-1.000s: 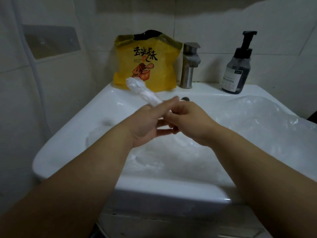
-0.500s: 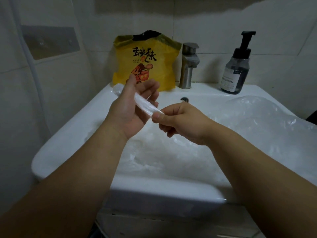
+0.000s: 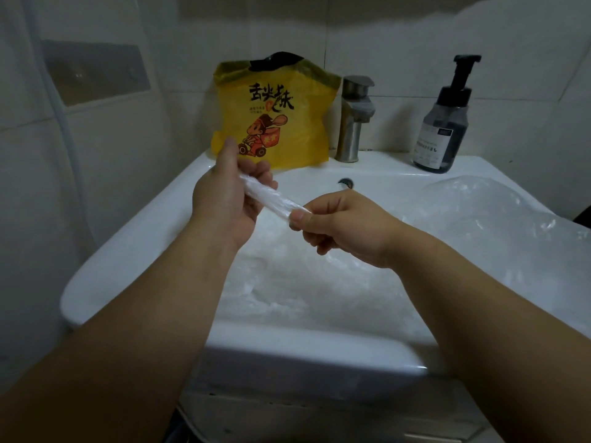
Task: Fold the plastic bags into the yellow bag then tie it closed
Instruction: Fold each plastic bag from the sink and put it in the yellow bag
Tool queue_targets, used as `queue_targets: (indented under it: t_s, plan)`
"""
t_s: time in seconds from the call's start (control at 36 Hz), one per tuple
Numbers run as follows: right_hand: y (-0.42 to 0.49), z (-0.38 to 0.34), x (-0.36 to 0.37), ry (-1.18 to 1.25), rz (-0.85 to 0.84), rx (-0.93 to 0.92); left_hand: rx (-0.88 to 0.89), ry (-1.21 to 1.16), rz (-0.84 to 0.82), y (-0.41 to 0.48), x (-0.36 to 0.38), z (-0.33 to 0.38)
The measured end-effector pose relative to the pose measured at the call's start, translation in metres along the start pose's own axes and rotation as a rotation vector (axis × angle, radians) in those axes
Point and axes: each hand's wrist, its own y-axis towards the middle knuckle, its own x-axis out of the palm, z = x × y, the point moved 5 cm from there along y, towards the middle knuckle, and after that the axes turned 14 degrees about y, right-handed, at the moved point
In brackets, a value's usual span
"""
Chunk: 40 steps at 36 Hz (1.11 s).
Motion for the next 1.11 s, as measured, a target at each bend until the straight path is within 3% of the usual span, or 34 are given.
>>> queue_targets:
  t_s: [0.25,0.44,0.53,0.67,1.11]
  plan:
    - [0.002,0.002,-0.003,0.026,0.033,-0.017,0.046,0.067,0.075,0.006,-0.004,0.001]
    - [0.000,0.001,-0.007,0.108,0.175,-0.094,0.031,0.091,0.061,-0.003,-0.004,-0.001]
    - [-0.002,-0.003,-0.011,0.187,0.208,-0.101,0.023,0.288,0.122,-0.010,-0.009,-0.003]
    - [-0.008,-0.011,-0.017,0.174,0.225,-0.097,0.191,0.704,0.157,-0.019,-0.025,0.014]
    - [0.023,-0.090,-0.037,0.055,0.452,-0.302,0.239,0.897,0.025,-0.003,-0.010,0.091]
